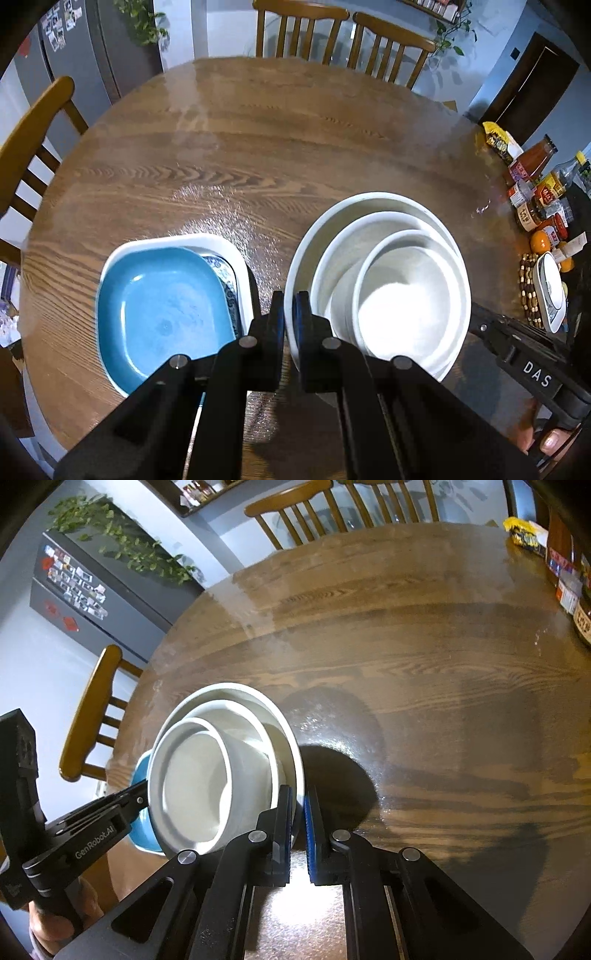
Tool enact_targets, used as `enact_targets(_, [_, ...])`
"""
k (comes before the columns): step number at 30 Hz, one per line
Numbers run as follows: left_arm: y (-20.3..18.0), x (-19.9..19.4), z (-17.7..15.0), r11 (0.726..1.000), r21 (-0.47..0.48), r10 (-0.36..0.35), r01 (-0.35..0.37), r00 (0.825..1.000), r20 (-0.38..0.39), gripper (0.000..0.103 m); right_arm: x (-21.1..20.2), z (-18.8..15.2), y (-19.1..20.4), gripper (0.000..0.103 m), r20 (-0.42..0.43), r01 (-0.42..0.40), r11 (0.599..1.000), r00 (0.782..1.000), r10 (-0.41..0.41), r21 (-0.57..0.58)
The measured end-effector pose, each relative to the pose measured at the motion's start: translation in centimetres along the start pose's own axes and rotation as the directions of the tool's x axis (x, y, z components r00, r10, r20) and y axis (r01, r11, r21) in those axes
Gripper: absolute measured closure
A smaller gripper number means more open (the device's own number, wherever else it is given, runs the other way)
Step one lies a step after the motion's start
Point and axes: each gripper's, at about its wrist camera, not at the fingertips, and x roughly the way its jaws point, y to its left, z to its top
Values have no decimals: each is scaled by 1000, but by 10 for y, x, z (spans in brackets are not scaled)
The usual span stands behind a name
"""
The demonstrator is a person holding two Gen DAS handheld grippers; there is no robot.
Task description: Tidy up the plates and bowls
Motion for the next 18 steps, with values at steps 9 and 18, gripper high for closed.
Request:
enact_targets(9, [13, -22, -6, 1000, -30, 10, -8, 998, 62, 101, -14, -2, 26, 93, 32, -6, 999, 999, 7, -51])
enact_targets(18, [40, -42, -12, 996, -83, 42, -33, 994, 100, 101, -11, -2, 62, 93, 28, -23, 993, 999, 26, -118])
